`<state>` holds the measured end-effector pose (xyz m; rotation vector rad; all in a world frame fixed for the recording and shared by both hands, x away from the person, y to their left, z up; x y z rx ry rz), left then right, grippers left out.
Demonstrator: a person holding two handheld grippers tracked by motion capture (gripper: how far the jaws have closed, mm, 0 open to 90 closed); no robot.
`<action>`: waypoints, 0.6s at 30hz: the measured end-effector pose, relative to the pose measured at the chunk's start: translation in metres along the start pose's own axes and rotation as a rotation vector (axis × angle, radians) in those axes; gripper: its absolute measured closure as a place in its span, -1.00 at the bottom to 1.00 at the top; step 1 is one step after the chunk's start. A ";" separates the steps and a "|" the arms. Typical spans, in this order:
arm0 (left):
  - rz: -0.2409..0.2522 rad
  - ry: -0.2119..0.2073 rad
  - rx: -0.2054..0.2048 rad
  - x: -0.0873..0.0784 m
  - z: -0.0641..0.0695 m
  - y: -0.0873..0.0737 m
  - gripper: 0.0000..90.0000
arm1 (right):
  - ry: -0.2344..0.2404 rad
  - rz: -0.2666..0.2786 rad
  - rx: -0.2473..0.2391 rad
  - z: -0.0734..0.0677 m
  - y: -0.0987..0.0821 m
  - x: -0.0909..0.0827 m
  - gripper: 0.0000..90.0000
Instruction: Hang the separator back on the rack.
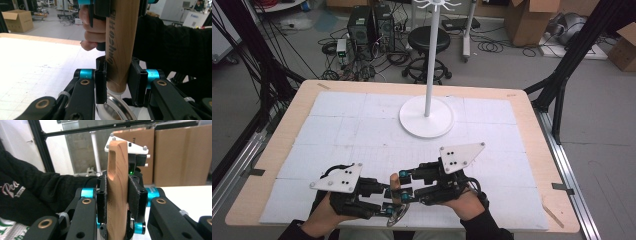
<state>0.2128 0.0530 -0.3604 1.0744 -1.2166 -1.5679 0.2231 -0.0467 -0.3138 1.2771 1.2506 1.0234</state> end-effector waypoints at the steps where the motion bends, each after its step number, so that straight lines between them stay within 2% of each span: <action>1: 0.019 0.013 -0.005 -0.001 -0.001 0.001 0.53 | -0.014 0.009 -0.005 0.000 0.001 -0.001 0.59; 3: 0.053 0.070 -0.039 -0.003 -0.007 0.003 0.09 | -0.051 0.032 0.001 0.001 0.004 -0.002 0.59; 4: 0.053 0.082 -0.043 -0.004 -0.008 0.003 0.02 | -0.083 0.041 0.009 0.003 0.006 -0.003 0.59; 7: 0.055 0.132 -0.037 -0.008 -0.013 0.001 0.01 | -0.198 0.040 0.031 0.010 0.008 -0.003 0.59; 11: 0.059 0.203 -0.028 -0.011 -0.018 0.001 0.04 | -0.324 0.039 0.055 0.017 0.009 -0.001 0.59; 17: 0.041 0.284 -0.024 -0.013 -0.024 -0.001 0.11 | -0.457 0.037 0.075 0.022 0.007 0.004 0.59; 18: 0.036 0.291 -0.025 -0.013 -0.025 -0.002 0.13 | -0.465 0.037 0.078 0.022 0.007 0.005 0.59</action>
Point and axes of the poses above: each handheld gripper's, and its own axes: x roughly forward along the jaws, y roughly out of its top, z roughly to its right, the point moved 8 cm from there along x, roughly forward along the jaws, and after that the axes turned 14 degrees about -y, right-handed, at the moved point
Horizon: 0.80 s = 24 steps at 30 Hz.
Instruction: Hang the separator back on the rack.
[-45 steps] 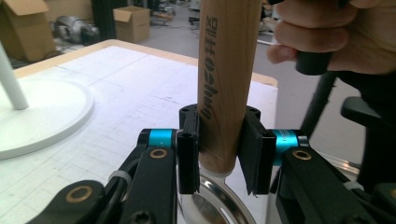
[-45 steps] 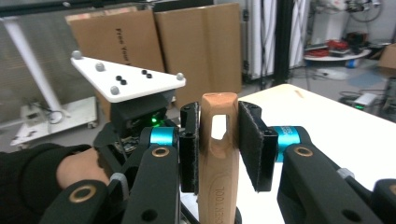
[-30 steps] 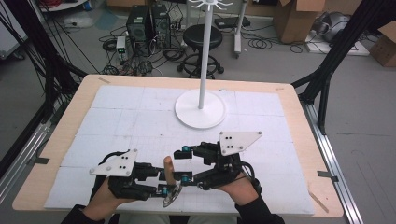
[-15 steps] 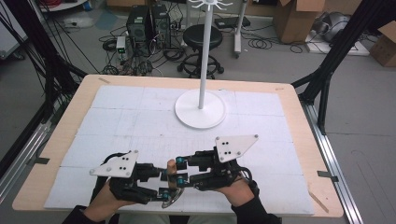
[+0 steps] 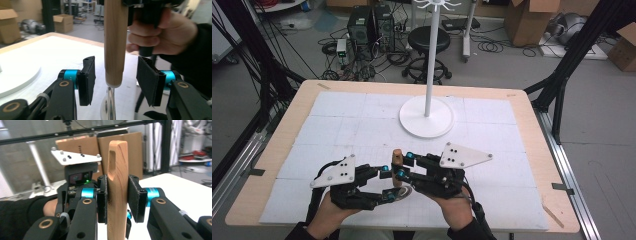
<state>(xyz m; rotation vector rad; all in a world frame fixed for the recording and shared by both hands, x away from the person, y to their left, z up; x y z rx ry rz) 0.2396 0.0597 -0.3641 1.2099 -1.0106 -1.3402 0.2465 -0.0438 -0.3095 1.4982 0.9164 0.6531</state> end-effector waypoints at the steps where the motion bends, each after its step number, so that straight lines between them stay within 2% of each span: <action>1: -0.003 0.009 -0.002 0.001 -0.001 -0.001 0.17 | -0.013 -0.002 0.005 0.000 0.000 0.001 0.59; 5: -0.020 0.024 -0.011 0.002 -0.003 -0.005 0.30 | -0.041 0.003 0.021 -0.001 0.000 0.003 0.59; 10: -0.035 0.022 0.004 0.001 -0.002 -0.006 0.59 | -0.049 -0.004 0.020 -0.003 -0.002 0.004 0.59; 15: -0.028 0.002 -0.014 0.001 -0.001 -0.005 0.62 | -0.051 -0.003 0.028 -0.004 -0.002 0.003 0.58; 16: -0.030 -0.009 -0.014 0.001 -0.001 -0.005 0.62 | -0.042 -0.006 0.027 -0.005 -0.002 0.003 0.56; 17: -0.031 -0.015 -0.018 0.001 0.000 -0.005 0.62 | -0.015 -0.006 0.039 -0.006 -0.002 0.003 0.41; 19: -0.032 -0.040 -0.019 0.001 0.001 -0.005 0.62 | 0.042 0.009 0.054 -0.006 0.000 0.001 -0.01; 20: -0.035 -0.053 -0.014 0.001 0.002 -0.006 0.62 | 0.058 0.015 0.045 -0.006 0.001 0.000 -0.08; 22: -0.040 -0.080 -0.007 0.002 0.005 -0.005 0.62 | 0.121 0.017 0.014 -0.007 0.002 -0.003 -0.17; 24: -0.041 -0.115 0.005 0.003 0.009 -0.004 0.62 | 0.181 -0.022 -0.021 -0.006 -0.002 -0.005 -0.15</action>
Point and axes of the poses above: each handheld gripper's, and its own axes: x roughly forward along the jaws, y roughly out of its top, z roughly to its right, the point moved 8 cm from there along x, roughly forward along the jaws, and after that the axes turned 14 degrees about -y, right-handed, at the moved point
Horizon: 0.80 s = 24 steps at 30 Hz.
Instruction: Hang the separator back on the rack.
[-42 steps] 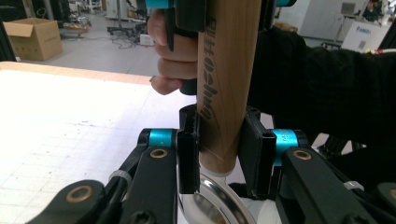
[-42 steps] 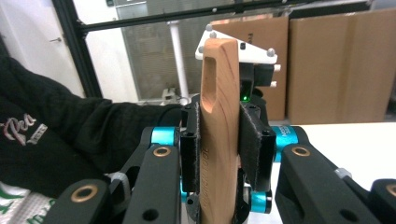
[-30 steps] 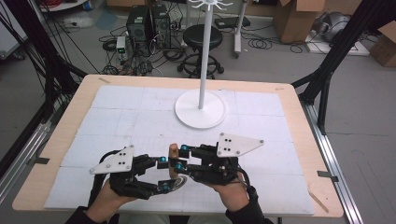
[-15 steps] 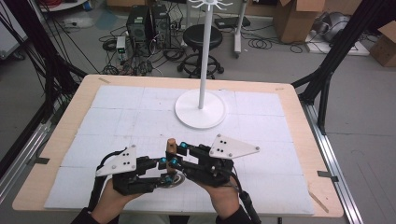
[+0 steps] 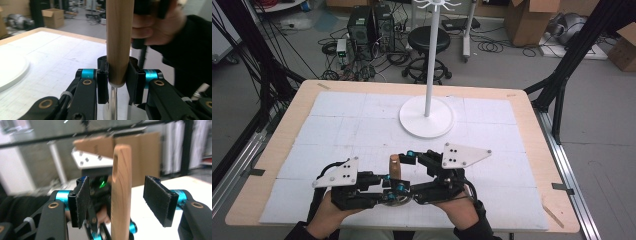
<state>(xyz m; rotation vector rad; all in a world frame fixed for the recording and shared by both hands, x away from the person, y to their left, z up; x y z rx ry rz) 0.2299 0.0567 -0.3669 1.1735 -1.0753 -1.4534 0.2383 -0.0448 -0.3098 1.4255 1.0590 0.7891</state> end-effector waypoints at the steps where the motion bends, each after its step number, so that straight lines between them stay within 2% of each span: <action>1: -0.001 -0.012 0.005 0.000 0.001 0.000 0.62 | 0.024 -0.015 -0.012 0.001 -0.002 -0.001 -0.11; 2: -0.003 -0.024 0.011 0.001 0.003 0.001 0.62 | 0.038 -0.025 -0.013 0.002 -0.003 -0.002 -0.07; 5: 0.004 -0.054 0.008 0.002 0.006 0.002 0.62 | 0.122 -0.023 -0.013 0.003 -0.006 -0.005 0.15; 8: -0.002 -0.082 0.014 0.003 0.008 0.001 0.62 | 0.175 -0.016 -0.010 0.000 -0.009 -0.006 0.26; 11: -0.005 -0.096 0.015 0.004 0.010 0.001 0.62 | 0.200 -0.016 -0.013 -0.002 -0.011 -0.004 0.35; 12: -0.007 -0.098 0.015 0.004 0.010 0.001 0.62 | 0.203 -0.016 -0.016 -0.003 -0.011 -0.003 0.43; 14: -0.006 -0.099 0.013 0.004 0.010 0.001 0.62 | 0.197 -0.009 -0.025 -0.004 -0.011 -0.002 0.58; 16: -0.003 -0.095 0.014 0.004 0.009 0.001 0.62 | 0.194 -0.004 -0.029 -0.004 -0.010 -0.001 0.60; 18: 0.027 -0.075 0.004 0.002 0.007 0.003 0.60 | 0.180 -0.002 -0.030 -0.003 -0.009 0.000 0.61; 19: 0.049 -0.052 -0.011 0.000 0.004 0.004 0.42 | 0.163 0.000 -0.029 -0.002 -0.008 0.000 0.61; 20: 0.056 -0.032 -0.021 -0.002 0.001 0.004 0.20 | 0.147 -0.002 -0.033 0.000 -0.007 0.001 0.61; 21: 0.059 -0.013 -0.030 -0.005 -0.001 0.004 0.07 | 0.134 -0.003 -0.033 0.002 -0.007 0.002 0.61; 24: 0.078 0.069 -0.038 -0.023 -0.012 0.001 -0.10 | 0.084 -0.004 -0.021 0.012 -0.004 0.005 0.61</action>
Point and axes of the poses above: each handheld gripper's, and its own axes: x roughly forward along the jaws, y roughly out of its top, z roughly to its right, the point moved 8 cm from there along x, roughly forward along the jaws, and after that the axes turned 14 degrees about -y, right-handed, at the moved point
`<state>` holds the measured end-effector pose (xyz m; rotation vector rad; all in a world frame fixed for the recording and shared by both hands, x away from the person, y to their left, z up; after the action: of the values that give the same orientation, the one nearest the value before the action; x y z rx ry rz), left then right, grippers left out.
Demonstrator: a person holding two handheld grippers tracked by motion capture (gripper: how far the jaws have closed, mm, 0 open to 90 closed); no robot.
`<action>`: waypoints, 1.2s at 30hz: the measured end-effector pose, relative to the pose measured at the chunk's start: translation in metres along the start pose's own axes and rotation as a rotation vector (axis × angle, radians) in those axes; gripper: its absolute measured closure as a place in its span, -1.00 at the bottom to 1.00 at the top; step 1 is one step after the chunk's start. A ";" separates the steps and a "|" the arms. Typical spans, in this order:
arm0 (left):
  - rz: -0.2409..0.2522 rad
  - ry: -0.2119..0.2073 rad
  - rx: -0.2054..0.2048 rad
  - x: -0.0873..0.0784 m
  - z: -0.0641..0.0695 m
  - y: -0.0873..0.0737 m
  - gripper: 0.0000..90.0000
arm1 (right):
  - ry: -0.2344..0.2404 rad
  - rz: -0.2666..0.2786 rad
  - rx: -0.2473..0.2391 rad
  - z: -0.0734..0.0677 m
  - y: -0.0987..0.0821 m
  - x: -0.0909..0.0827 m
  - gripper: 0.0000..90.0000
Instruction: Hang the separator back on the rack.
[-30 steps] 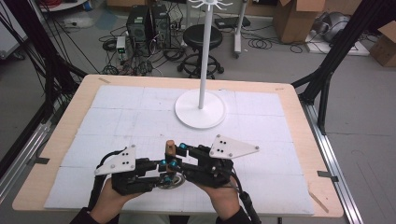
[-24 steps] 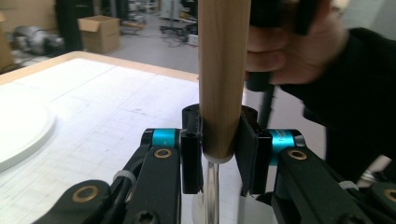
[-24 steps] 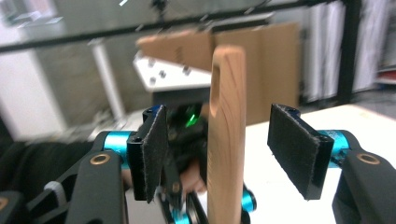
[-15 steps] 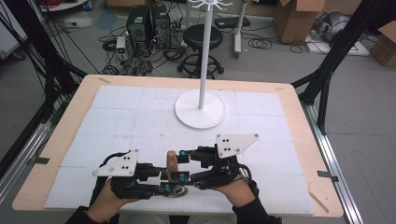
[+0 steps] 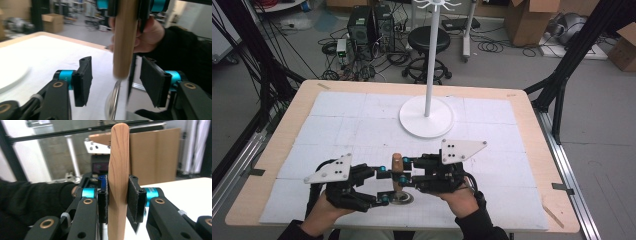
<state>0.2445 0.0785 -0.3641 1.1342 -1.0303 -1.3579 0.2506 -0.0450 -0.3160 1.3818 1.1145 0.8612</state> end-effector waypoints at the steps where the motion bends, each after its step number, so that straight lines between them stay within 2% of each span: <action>1: 0.002 0.039 0.001 -0.009 -0.006 -0.001 -0.17 | -0.016 0.002 -0.002 0.004 0.002 0.001 0.61; 4: 0.020 0.150 0.000 -0.029 -0.022 -0.004 -0.35 | -0.060 0.001 0.003 0.017 0.009 0.003 0.61; 8: 0.028 0.276 -0.010 -0.056 -0.042 -0.014 -0.46 | -0.067 -0.008 -0.004 0.034 0.023 0.008 0.61; 12: 0.033 0.370 -0.007 -0.072 -0.053 -0.022 -0.56 | -0.070 -0.016 -0.003 0.056 0.040 0.011 0.61; 13: 0.039 0.382 -0.006 -0.075 -0.054 -0.023 -0.58 | -0.069 -0.016 -0.002 0.063 0.045 0.012 0.61; 20: 0.038 0.422 0.038 -0.086 -0.060 -0.028 -0.57 | -0.104 -0.001 0.021 0.114 0.082 0.008 0.61; 23: 0.030 0.444 0.047 -0.091 -0.063 -0.031 -0.57 | -0.144 -0.006 0.032 0.134 0.098 0.006 0.61; 25: 0.030 0.450 0.041 -0.093 -0.064 -0.033 -0.57 | -0.170 0.002 0.022 0.146 0.110 0.005 0.61; 29: 0.031 0.461 0.037 -0.097 -0.066 -0.034 -0.57 | -0.214 0.019 0.021 0.167 0.134 0.002 0.61; 33: 0.031 0.456 0.034 -0.097 -0.067 -0.034 -0.56 | -0.267 0.020 0.012 0.181 0.148 0.007 0.61; 36: 0.029 0.454 0.031 -0.098 -0.067 -0.035 -0.55 | -0.283 0.030 0.014 0.188 0.157 0.010 0.61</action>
<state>0.3050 0.1797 -0.4022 1.3654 -0.7339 -0.9975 0.4550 -0.0839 -0.1852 1.4828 0.8853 0.6554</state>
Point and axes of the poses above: each handheld gripper's, and its own axes: x roughly forward along the jaws, y roughly out of its top, z roughly to its right, the point moved 8 cm from there along x, roughly forward along the jaws, and after that the axes turned 14 degrees about -y, right-handed, at the moved point
